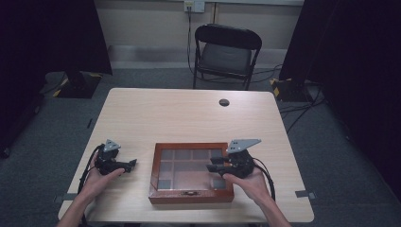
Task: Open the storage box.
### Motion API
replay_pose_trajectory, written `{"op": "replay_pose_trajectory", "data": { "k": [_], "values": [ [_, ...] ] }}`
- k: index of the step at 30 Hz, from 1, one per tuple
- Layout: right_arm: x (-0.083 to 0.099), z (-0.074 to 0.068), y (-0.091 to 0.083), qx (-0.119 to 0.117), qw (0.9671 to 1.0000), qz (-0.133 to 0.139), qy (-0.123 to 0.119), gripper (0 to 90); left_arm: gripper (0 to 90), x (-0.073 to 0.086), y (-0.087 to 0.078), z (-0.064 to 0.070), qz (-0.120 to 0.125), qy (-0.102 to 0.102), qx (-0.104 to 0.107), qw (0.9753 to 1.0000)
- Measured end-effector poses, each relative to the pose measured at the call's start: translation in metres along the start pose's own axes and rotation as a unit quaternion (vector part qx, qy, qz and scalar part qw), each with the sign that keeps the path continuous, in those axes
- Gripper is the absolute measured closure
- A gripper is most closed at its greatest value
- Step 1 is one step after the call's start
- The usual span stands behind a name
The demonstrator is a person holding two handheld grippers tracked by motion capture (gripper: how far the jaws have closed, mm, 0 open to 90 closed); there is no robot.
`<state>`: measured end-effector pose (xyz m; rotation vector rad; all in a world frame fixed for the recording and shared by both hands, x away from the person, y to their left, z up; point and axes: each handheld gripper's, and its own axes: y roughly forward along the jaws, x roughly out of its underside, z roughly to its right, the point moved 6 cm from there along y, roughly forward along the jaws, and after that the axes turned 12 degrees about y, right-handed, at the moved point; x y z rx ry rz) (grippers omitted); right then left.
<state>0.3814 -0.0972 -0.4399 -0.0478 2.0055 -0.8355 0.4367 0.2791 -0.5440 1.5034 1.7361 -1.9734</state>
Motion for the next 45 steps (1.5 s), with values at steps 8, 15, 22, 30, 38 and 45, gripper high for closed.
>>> {"op": "replay_pose_trajectory", "data": {
  "k": [8, 15, 22, 30, 38, 45],
  "values": [
    [0.008, -0.017, 0.021, -0.039, 0.9989, -0.024, -0.009, 68.0, 5.3, 0.0, 0.0, 0.0, 0.0, 0.0, 0.0, 1.0],
    [0.016, -0.031, 0.033, -0.073, 0.9958, -0.049, -0.026, 74.5, 5.4, 0.0, 0.0, 0.0, 0.001, -0.001, 0.0, 1.0],
    [0.022, -0.036, 0.038, -0.089, 0.9935, -0.064, -0.032, 78.5, 5.4, 0.0, 0.0, 0.0, 0.0, 0.0, 0.0, 1.0],
    [0.032, -0.039, 0.041, -0.104, 0.991, -0.077, -0.035, 80.6, 5.4, 0.0, 0.0, 0.0, 0.002, -0.003, -0.001, 1.0],
    [0.036, -0.049, 0.042, -0.112, 0.9889, -0.084, -0.048, 80.2, 5.3, 0.0, 0.0, 0.0, 0.0, 0.0, 0.0, 1.0],
    [0.039, -0.045, 0.044, -0.118, 0.9889, -0.08, -0.044, 81.0, 5.2, 0.0, 0.0, 0.0, 0.001, -0.001, 0.0, 1.0]
  ]
}}
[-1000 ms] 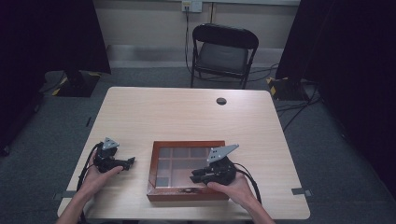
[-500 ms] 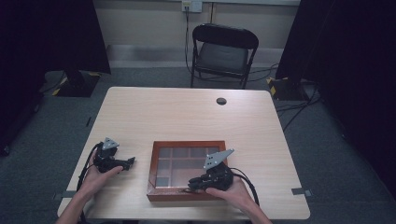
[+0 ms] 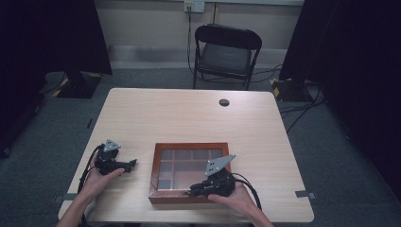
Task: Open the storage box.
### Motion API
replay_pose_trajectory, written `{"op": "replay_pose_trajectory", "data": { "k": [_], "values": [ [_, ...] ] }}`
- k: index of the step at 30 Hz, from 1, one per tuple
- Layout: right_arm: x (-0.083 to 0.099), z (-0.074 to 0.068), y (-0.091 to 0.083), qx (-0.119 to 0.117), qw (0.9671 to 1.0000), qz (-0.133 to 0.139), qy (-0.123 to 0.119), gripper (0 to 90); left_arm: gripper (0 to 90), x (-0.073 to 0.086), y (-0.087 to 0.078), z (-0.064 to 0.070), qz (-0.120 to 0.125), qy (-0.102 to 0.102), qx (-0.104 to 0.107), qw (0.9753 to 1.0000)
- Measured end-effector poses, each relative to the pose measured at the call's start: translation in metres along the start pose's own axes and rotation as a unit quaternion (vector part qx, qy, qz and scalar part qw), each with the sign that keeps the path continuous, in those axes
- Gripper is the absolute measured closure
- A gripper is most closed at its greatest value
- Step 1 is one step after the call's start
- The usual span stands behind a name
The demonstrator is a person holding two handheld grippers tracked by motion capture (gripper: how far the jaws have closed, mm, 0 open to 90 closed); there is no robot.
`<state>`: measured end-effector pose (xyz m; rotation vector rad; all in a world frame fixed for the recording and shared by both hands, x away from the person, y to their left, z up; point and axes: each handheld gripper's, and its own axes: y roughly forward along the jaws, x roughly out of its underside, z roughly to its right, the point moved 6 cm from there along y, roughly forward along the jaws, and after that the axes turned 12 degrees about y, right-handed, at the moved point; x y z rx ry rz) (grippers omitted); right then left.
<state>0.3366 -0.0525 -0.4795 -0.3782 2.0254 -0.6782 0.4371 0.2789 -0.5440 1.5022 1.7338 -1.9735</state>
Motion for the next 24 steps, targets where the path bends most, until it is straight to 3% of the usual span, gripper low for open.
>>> {"op": "replay_pose_trajectory", "data": {
  "k": [4, 12, 16, 24],
  "values": [
    [-0.001, -0.003, 0.003, 0.005, 1.0, 0.002, 0.006, 82.0, 5.0, 0.0, 0.0, 0.0, -0.001, 0.0, 0.0, 1.0],
    [-0.002, -0.005, 0.006, 0.006, 1.0, 0.002, -0.004, 82.7, 5.7, -0.001, 0.0, 0.001, 0.003, -0.002, 0.001, 1.0],
    [-0.005, -0.007, 0.008, 0.004, 1.0, -0.002, -0.004, 83.2, 11.5, -0.001, -0.002, 0.002, 0.001, 0.014, 0.006, 0.9999],
    [-0.013, -0.01, 0.002, -0.008, 0.9999, 0.012, 0.002, 83.3, 15.8, -0.003, -0.003, 0.006, 0.002, 0.011, 0.019, 0.9998]
  ]
}}
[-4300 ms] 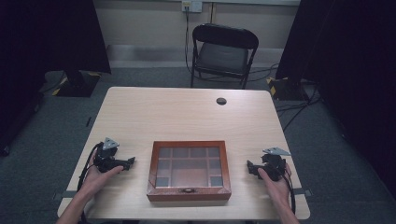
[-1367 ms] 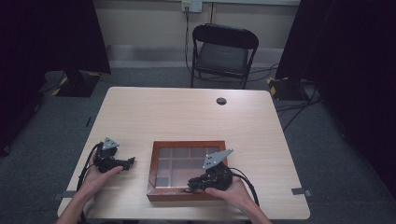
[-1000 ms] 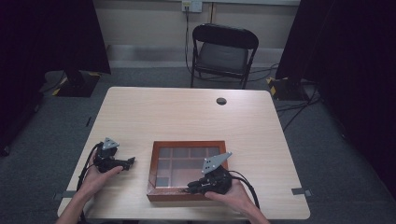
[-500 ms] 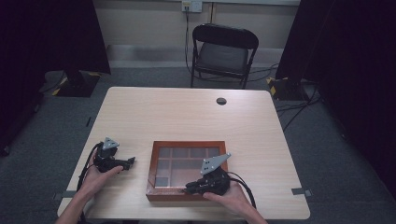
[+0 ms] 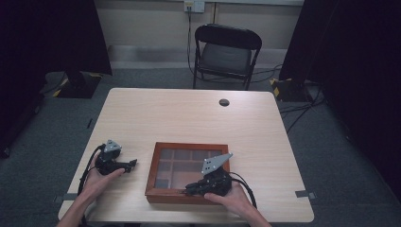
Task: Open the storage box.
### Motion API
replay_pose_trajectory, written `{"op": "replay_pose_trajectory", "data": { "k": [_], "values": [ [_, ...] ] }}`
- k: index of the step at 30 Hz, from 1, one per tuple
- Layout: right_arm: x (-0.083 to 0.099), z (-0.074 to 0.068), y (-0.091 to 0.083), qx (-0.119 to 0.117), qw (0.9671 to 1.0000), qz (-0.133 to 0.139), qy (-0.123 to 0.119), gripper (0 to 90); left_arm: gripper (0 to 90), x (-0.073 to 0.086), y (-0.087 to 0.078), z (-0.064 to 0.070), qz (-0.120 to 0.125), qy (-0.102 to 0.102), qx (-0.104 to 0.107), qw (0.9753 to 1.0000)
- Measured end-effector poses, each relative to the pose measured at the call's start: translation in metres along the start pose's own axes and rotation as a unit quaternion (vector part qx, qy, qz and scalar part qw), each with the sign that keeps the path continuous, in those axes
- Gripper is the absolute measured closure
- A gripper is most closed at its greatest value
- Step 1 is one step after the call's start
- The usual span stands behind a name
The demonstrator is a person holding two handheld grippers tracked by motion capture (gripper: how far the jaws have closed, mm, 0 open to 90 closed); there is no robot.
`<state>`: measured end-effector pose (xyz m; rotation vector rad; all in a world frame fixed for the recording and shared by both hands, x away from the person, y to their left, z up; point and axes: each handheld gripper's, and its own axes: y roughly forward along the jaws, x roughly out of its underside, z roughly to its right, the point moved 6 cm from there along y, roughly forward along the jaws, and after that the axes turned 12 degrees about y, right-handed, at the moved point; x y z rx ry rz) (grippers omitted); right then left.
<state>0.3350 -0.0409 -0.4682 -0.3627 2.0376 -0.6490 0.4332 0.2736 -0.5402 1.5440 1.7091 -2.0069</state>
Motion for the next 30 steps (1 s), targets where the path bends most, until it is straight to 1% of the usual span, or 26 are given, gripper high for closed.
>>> {"op": "replay_pose_trajectory", "data": {
  "k": [1, 2, 3, 4, 5, 6, 9, 12, 14, 15, 17, 18, 20, 21, 22, 23, 24, 25, 27, 30],
  "values": [
    [0.0, 0.0, -0.001, 0.0, 1.0, -0.001, 0.001, 83.3, 16.0, 0.0, 0.0, 0.0, -0.001, 0.003, 0.001, 1.0],
    [-0.001, 0.0, -0.001, 0.0, 1.0, -0.001, 0.001, 83.3, 16.0, -0.001, 0.0, 0.001, 0.0, 0.002, 0.004, 1.0],
    [-0.002, 0.0, -0.001, 0.0, 1.0, -0.001, 0.0, 83.3, 16.0, -0.001, -0.001, 0.001, 0.001, 0.006, 0.004, 1.0],
    [-0.002, -0.001, -0.002, 0.001, 1.0, -0.003, 0.001, 83.3, 16.0, -0.002, -0.002, 0.002, 0.003, 0.004, 0.004, 1.0],
    [-0.003, -0.001, -0.003, 0.002, 1.0, -0.004, 0.001, 83.3, 16.0, -0.003, -0.003, 0.001, 0.008, 0.007, 0.003, 0.9999],
    [-0.004, -0.001, -0.005, -0.002, 1.0, -0.001, 0.002, 83.2, 16.0, -0.004, -0.003, 0.002, 0.01, 0.005, 0.006, 0.9999],
    [-0.006, -0.001, -0.007, -0.002, 1.0, -0.001, 0.003, 83.3, 16.4, -0.006, -0.005, 0.002, 0.018, 0.003, 0.009, 0.9998],
    [-0.009, -0.001, -0.009, -0.003, 1.0, -0.003, 0.002, 83.2, 17.4, -0.008, -0.008, 0.004, 0.026, 0.0, 0.018, 0.9995],
    [-0.011, -0.002, -0.01, -0.006, 1.0, -0.002, 0.001, 83.2, 17.7, -0.01, -0.009, 0.006, 0.03, 0.006, 0.02, 0.9993],
    [-0.013, -0.002, -0.011, -0.006, 1.0, -0.003, 0.001, 83.2, 17.9, -0.011, -0.01, 0.007, 0.031, 0.012, 0.023, 0.9992],
    [-0.014, -0.002, -0.012, -0.007, 0.9999, -0.008, 0.004, 83.2, 18.1, -0.013, -0.011, 0.01, 0.04, 0.013, 0.029, 0.9987],
    [-0.015, -0.002, -0.011, -0.005, 0.9999, -0.012, 0.002, 83.2, 18.1, -0.014, -0.012, 0.011, 0.045, 0.018, 0.031, 0.9983],
    [-0.016, -0.002, -0.011, -0.005, 0.9999, -0.016, 0.003, 83.2, 18.1, -0.016, -0.013, 0.013, 0.052, 0.021, 0.037, 0.9978],
    [-0.016, -0.002, -0.011, -0.006, 0.9998, -0.017, 0.004, 83.2, 18.1, -0.017, -0.014, 0.014, 0.055, 0.02, 0.039, 0.9975],
    [-0.017, -0.002, -0.012, -0.008, 0.9998, -0.016, 0.004, 83.2, 18.0, -0.018, -0.015, 0.015, 0.058, 0.015, 0.041, 0.9974],
    [-0.018, -0.002, -0.013, -0.009, 0.9999, -0.014, 0.005, 83.2, 17.4, -0.019, -0.015, 0.015, 0.061, 0.006, 0.043, 0.9972],
    [-0.019, -0.002, -0.014, -0.011, 0.9999, -0.013, 0.004, 83.1, 16.6, -0.02, -0.016, 0.016, 0.065, -0.003, 0.053, 0.9964],
    [-0.021, -0.003, -0.015, -0.009, 0.9999, -0.009, 0.001, 83.1, 15.8, -0.022, -0.017, 0.017, 0.071, -0.01, 0.057, 0.9958],
    [-0.024, -0.004, -0.018, -0.008, 0.9999, -0.006, -0.001, 83.1, 15.8, -0.025, -0.019, 0.019, 0.078, 0.003, 0.051, 0.9956],
    [-0.027, -0.004, -0.02, -0.009, 0.9999, -0.006, -0.002, 83.1, 15.9, -0.028, -0.021, 0.026, 0.087, 0.014, 0.063, 0.9941]
  ]
}}
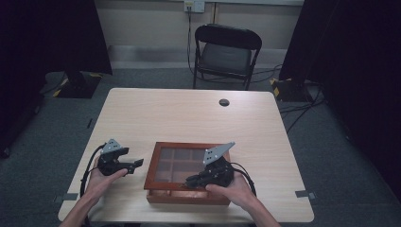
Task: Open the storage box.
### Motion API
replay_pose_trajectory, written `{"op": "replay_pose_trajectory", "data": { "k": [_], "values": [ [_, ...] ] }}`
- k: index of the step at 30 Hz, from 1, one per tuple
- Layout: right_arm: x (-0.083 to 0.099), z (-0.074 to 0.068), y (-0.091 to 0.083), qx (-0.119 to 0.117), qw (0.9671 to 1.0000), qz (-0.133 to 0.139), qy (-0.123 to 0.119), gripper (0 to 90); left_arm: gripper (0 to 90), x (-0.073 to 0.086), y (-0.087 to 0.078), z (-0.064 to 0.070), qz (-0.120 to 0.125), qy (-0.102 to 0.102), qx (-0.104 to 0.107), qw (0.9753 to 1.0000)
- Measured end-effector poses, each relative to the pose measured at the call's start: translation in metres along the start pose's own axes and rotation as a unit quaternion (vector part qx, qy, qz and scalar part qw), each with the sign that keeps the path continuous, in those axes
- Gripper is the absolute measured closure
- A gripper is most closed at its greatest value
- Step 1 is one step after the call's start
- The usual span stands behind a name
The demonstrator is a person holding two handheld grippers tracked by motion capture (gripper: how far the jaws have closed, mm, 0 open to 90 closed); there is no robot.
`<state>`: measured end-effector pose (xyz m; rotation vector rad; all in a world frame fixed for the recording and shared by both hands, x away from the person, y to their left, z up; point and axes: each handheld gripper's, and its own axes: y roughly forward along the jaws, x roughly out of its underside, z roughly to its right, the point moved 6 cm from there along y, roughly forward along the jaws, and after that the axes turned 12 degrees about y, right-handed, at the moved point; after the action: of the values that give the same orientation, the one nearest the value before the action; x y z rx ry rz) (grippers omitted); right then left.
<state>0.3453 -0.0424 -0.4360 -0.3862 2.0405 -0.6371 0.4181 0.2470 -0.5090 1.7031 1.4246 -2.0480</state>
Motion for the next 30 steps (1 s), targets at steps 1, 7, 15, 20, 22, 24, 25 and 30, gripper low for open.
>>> {"op": "replay_pose_trajectory", "data": {
  "k": [1, 7, 15, 20, 22, 24, 25, 30],
  "values": [
    [-0.001, 0.0, -0.001, 0.0, 1.0, 0.0, -0.001, 83.1, 15.9, -0.002, -0.001, 0.003, 0.004, 0.001, 0.003, 1.0],
    [-0.003, 0.0, -0.002, 0.0, 1.0, -0.005, 0.006, 83.1, 17.1, -0.015, -0.003, 0.015, 0.028, 0.007, 0.024, 0.9993],
    [-0.007, 0.0, -0.005, -0.003, 1.0, -0.004, 0.006, 83.1, 19.5, -0.019, -0.003, 0.024, 0.031, 0.022, 0.032, 0.9987],
    [-0.012, 0.0, -0.008, -0.004, 1.0, -0.004, 0.006, 83.1, 18.8, -0.019, -0.004, 0.027, 0.032, 0.031, 0.044, 0.9981],
    [-0.015, 0.0, -0.01, -0.006, 1.0, -0.003, 0.007, 83.1, 18.7, -0.018, -0.005, 0.033, 0.032, 0.038, 0.056, 0.9972],
    [-0.017, 0.0, -0.011, -0.003, 1.0, -0.004, 0.005, 83.0, 18.6, -0.019, -0.005, 0.037, 0.036, 0.053, 0.062, 0.996],
    [-0.018, 0.0, -0.011, -0.007, 1.0, -0.005, 0.004, 83.1, 18.5, -0.021, -0.006, 0.039, 0.038, 0.057, 0.061, 0.9958],
    [-0.023, -0.001, -0.014, -0.002, 1.0, -0.002, -0.001, 83.0, 18.3, -0.028, -0.005, 0.044, 0.059, 0.063, 0.064, 0.9942]
  ]
}}
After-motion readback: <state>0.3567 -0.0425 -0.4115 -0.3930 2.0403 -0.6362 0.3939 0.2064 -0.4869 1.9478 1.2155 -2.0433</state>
